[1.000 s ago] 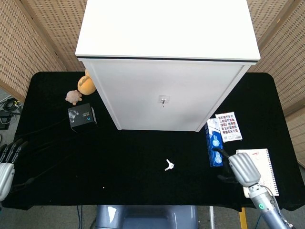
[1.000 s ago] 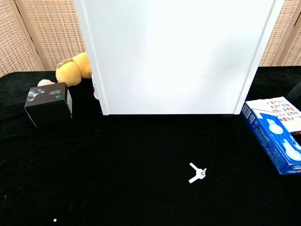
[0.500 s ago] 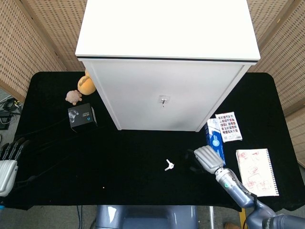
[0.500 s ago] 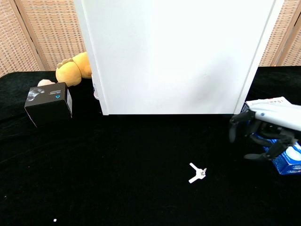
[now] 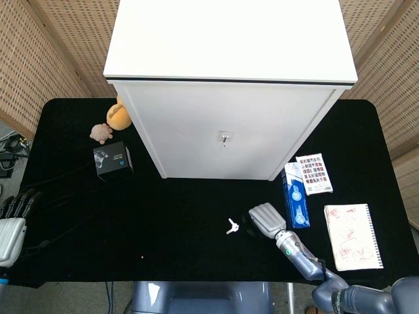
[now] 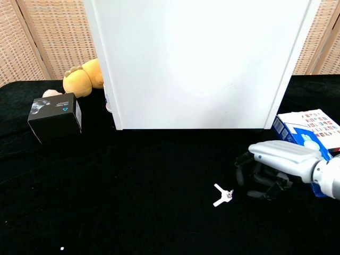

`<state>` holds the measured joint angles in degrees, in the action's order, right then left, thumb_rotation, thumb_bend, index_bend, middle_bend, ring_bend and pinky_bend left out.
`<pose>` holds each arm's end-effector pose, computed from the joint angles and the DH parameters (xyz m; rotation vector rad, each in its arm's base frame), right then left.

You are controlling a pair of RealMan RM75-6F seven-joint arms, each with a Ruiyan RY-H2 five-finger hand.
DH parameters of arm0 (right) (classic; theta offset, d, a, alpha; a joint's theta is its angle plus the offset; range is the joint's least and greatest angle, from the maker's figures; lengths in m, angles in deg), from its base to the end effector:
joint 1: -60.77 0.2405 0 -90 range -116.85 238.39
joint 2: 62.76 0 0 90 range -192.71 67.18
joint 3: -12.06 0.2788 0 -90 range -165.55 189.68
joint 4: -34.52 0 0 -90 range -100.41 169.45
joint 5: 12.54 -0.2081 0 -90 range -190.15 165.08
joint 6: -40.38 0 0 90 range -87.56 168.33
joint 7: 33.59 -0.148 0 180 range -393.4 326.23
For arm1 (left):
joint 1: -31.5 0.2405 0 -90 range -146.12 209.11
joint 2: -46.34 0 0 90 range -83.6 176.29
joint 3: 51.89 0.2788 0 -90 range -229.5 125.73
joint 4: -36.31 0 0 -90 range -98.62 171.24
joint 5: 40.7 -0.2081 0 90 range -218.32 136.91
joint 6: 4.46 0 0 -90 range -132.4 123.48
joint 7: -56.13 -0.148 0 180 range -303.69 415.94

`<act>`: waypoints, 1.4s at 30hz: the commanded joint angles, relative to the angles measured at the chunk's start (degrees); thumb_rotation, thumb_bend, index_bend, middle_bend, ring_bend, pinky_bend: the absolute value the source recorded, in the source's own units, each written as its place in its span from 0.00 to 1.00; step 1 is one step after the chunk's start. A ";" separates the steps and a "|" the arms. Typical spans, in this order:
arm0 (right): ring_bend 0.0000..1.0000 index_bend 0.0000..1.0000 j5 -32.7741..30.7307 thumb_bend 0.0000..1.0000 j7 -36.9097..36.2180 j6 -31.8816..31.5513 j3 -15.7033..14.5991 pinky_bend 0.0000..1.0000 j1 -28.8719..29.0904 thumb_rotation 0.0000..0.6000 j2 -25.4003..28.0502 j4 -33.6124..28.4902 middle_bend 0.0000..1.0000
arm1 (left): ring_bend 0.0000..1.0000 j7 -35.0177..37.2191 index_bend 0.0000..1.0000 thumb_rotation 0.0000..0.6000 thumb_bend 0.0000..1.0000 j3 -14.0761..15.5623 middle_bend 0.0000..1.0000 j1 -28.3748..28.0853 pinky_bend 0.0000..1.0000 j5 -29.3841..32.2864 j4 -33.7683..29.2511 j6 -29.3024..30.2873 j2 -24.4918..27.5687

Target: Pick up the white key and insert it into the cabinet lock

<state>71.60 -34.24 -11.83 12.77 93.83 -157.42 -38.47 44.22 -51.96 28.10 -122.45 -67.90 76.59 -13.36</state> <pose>-0.2310 -0.2933 -0.0700 2.0464 -1.1234 0.8907 -0.3157 0.1640 0.1651 -1.4273 -0.9817 -0.7184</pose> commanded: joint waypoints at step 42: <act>0.94 0.55 -3.33 0.55 0.98 2.77 1.84 1.00 2.40 1.00 -6.19 4.16 0.94 | 0.00 0.21 0.00 1.00 0.00 0.00 0.00 -0.59 0.00 1.45 0.61 -0.67 -0.26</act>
<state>68.28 -33.26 -9.08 14.61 96.22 -163.60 -34.31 44.43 -51.96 27.51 -121.00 -67.29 75.92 -13.62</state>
